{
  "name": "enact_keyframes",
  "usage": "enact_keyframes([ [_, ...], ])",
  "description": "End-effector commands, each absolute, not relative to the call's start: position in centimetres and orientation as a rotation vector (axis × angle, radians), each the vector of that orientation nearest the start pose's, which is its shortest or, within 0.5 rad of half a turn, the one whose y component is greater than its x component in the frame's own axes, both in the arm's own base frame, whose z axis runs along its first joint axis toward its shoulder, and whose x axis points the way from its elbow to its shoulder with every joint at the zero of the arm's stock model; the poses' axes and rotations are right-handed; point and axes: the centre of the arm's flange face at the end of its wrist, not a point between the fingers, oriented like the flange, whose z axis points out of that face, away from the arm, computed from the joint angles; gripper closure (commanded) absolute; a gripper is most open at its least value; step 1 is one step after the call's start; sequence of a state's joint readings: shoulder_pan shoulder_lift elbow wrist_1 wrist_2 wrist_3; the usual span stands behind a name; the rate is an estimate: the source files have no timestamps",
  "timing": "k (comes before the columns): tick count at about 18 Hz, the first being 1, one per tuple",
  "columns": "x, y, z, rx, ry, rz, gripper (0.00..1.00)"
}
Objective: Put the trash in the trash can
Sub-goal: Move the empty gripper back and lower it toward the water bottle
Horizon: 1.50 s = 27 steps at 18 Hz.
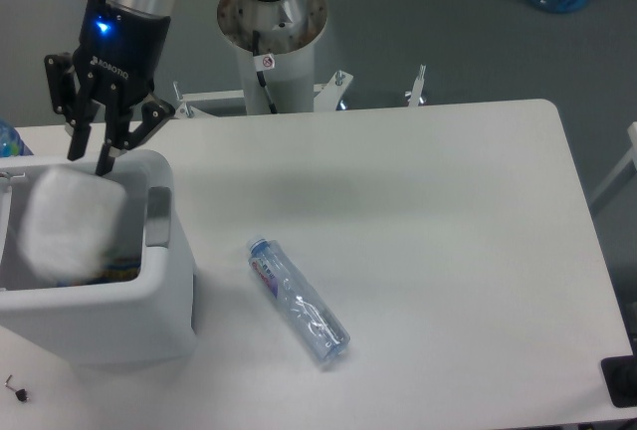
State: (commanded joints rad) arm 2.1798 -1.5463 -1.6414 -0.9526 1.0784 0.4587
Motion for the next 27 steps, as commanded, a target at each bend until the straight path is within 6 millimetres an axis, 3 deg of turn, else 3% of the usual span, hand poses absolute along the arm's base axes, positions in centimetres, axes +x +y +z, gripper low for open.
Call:
enact_keyframes([
  [4, -16.1, 52.3, 55.6, -2.408, -0.054, -0.135, 0.0],
  [9, -28.8, 47.8, 52.4, -2.418, -0.499, -0.084, 0.0],
  [12, -34.4, 45.9, 50.2, -2.412, -0.658, -0.088, 0.0],
  [15, -37.9, 45.4, 47.3, -2.446, -0.765, -0.068, 0.0],
  [21, -43.6, 48.2, 40.0, -2.552, -0.895, -0.054, 0.0],
  [25, -45.8, 49.9, 35.7, -2.556, -1.031, -0.118, 0.0],
  [27, -45.7, 51.5, 33.7, -2.581, -1.03, -0.133, 0.0],
])
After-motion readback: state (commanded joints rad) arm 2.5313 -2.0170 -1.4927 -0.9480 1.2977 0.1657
